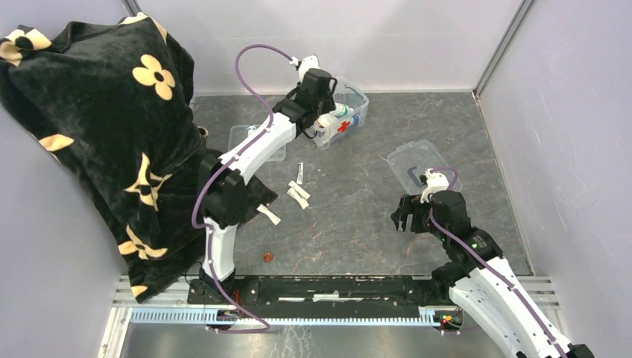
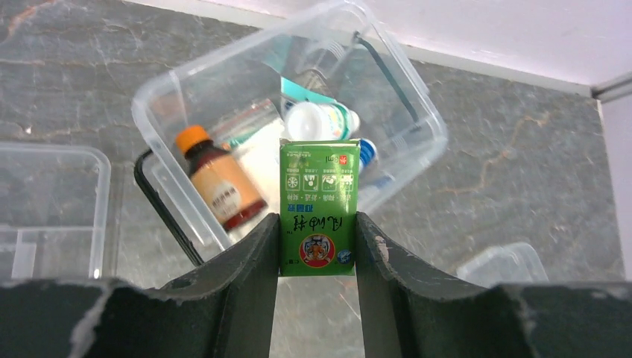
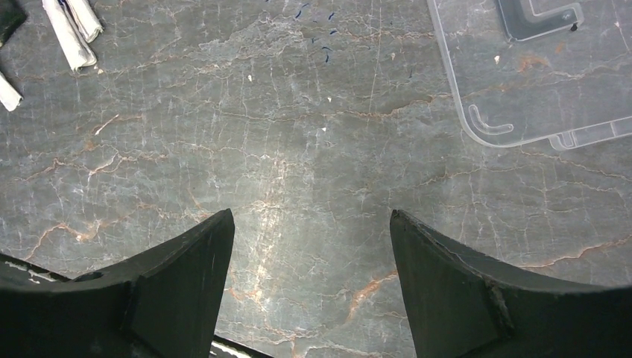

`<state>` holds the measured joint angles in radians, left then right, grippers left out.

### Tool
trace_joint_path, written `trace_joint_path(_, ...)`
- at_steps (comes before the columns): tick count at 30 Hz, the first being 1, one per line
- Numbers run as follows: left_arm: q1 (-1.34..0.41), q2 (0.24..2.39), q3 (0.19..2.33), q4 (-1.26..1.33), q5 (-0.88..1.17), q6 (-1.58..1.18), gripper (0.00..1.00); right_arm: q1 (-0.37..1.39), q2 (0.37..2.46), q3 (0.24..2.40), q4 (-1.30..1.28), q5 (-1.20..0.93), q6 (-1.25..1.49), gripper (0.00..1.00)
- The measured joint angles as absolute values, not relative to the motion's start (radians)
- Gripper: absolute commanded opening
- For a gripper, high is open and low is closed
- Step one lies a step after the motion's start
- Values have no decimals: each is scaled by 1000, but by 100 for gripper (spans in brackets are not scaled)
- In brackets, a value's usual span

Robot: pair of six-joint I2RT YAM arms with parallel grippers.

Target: Organize the medicine kit

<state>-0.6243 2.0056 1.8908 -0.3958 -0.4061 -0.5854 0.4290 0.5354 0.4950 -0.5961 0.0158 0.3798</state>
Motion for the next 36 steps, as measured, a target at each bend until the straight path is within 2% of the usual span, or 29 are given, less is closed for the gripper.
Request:
trace_joint_path(10, -522, 2251, 2074, -395, -289, -536, 49, 429, 535, 495, -607, 16, 380, 83)
trace_joint_path(13, -520, 2278, 2082, -395, -258, -536, 54, 429, 535, 495, -609, 16, 380, 83)
trace_joint_path(17, -520, 2283, 2083, -393, -233, -534, 66, 429, 535, 495, -609, 16, 380, 83)
trace_joint_path(23, -520, 2272, 2075, -388, -225, -511, 68, 429, 535, 495, -620, 23, 379, 83)
trace_joint_path(29, -520, 2111, 1967, -405, -225, -488, 72, 429, 545, 519, -638, 43, 368, 83)
trace_joint_path(36, -520, 1678, 1729, -396, -227, -476, 74, 429, 600, 579, -636, 59, 323, 84)
